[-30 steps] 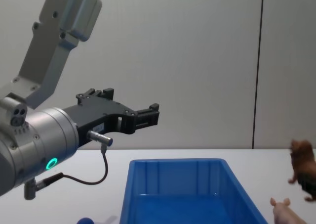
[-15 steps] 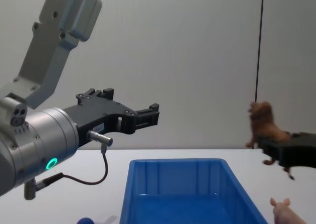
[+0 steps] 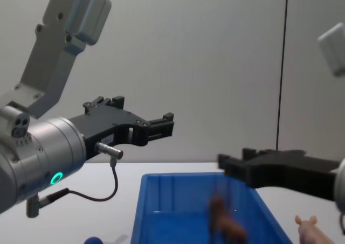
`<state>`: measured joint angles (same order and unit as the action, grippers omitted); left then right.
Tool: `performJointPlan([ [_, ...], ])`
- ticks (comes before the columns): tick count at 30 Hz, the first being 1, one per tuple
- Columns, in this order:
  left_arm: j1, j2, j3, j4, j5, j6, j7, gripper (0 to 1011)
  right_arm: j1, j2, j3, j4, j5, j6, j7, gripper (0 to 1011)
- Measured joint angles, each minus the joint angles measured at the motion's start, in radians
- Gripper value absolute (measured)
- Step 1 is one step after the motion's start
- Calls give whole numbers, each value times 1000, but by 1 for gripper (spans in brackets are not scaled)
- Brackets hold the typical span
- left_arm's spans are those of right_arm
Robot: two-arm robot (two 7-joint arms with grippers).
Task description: Pick up the two dolls from the table and place them into the box.
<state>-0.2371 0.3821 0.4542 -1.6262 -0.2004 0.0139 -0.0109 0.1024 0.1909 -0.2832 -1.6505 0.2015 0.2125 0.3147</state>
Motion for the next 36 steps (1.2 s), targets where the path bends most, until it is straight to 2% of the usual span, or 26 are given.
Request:
performJointPlan([
  [1,0,0,0,0,0,0,0,1001,9,-8,-5,15,-3,2,15,507],
  [2,0,0,0,0,0,0,0,1001,13,-10,-7,21,-5,2,21,507],
  [5,0,0,0,0,0,0,0,1001,27,-21,-14,44,-9,5,35,627],
  [8,0,0,0,0,0,0,0,1001,35,-28,-18,59,-12,8,37,688],
  [10,0,0,0,0,0,0,0,1001,37,-29,-19,63,-13,10,35,766],
  [11,0,0,0,0,0,0,0,1001,37,-30,-19,66,-13,11,29,822],
  [19,0,0,0,0,0,0,0,1001,19,-23,-16,52,-12,12,-29,1001],
  [36,0,0,0,0,0,0,0,1001,-102,35,10,-77,-10,-1,-243,1001],
])
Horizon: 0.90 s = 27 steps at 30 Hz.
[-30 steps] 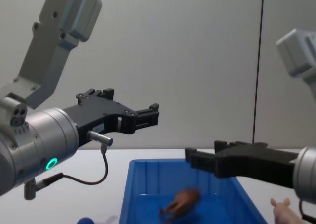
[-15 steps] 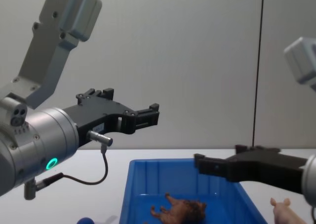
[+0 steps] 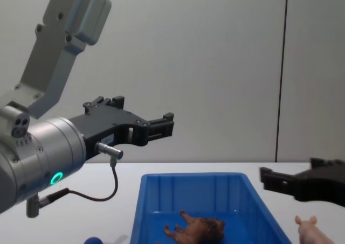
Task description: Pick up the two dolls from the table and place them into the box.
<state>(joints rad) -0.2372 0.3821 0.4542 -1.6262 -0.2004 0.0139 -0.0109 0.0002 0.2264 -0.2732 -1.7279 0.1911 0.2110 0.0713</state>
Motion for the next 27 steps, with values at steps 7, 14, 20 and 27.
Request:
performJointPlan([
  [7,0,0,0,0,0,0,0,1001,-44,18,9,-30,-2,0,-66,1001],
  [14,0,0,0,0,0,0,0,1001,-72,27,15,-34,-3,8,-103,1001],
  [20,0,0,0,0,0,0,0,1001,-80,27,16,-18,-3,14,-110,1001],
  [27,0,0,0,0,0,0,0,1001,-82,22,16,17,0,23,-108,1001],
])
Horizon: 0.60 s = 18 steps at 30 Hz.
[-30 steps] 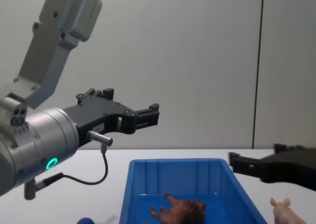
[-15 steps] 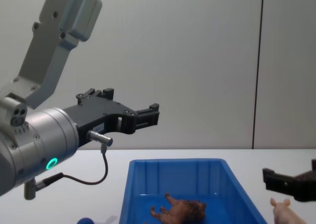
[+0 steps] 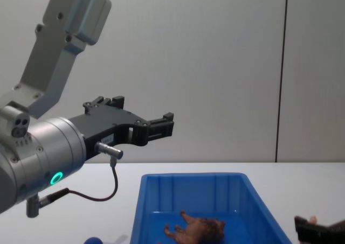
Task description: Pick up the two dolls from the table and place them into the box.
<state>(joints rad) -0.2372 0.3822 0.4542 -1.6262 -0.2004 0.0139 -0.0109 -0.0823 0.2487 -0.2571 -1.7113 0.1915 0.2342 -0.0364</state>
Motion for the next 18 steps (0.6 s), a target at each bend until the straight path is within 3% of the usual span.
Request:
performJointPlan([
  [5,0,0,0,0,0,0,0,1001,1,-4,0,25,2,4,9,1001],
  [10,0,0,0,0,0,0,0,1001,5,-7,-1,47,2,5,26,922],
  [18,0,0,0,0,0,0,0,1001,11,-13,-3,77,1,5,55,675],
])
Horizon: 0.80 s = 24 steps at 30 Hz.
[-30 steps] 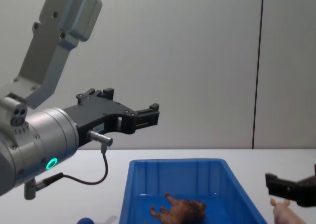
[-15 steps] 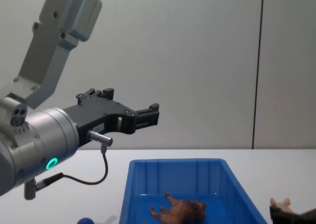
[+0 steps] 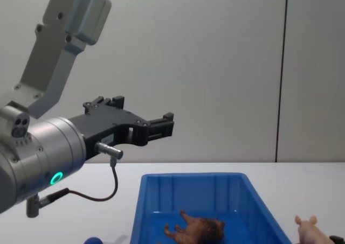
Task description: Pick up the two dolls from the table and place them into the box.
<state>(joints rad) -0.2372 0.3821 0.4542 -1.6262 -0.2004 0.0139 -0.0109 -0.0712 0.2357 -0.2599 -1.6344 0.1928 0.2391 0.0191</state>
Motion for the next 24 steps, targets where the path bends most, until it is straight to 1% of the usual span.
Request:
performJointPlan([
  [1,0,0,0,0,0,0,0,1001,0,0,0,1,-1,0,2,652],
  [2,0,0,0,0,0,0,0,1001,1,-1,0,4,-2,0,5,591],
  [3,0,0,0,0,0,0,0,1001,1,-1,0,5,-3,0,6,576],
  [5,0,0,0,0,0,0,0,1001,2,-2,-1,6,-7,-1,8,501],
  [6,0,0,0,0,0,0,0,1001,2,-2,-1,6,-8,-1,9,501],
  [7,0,0,0,0,0,0,0,1001,2,-2,-1,6,-10,-3,9,429],
  [9,0,0,0,0,0,0,0,1001,1,-2,-1,3,-12,-4,9,387],
  [15,0,0,0,0,0,0,0,1001,-2,0,2,-23,-22,-18,3,381],
  [24,0,0,0,0,0,0,0,1001,-3,4,12,-87,-31,-52,-5,381],
])
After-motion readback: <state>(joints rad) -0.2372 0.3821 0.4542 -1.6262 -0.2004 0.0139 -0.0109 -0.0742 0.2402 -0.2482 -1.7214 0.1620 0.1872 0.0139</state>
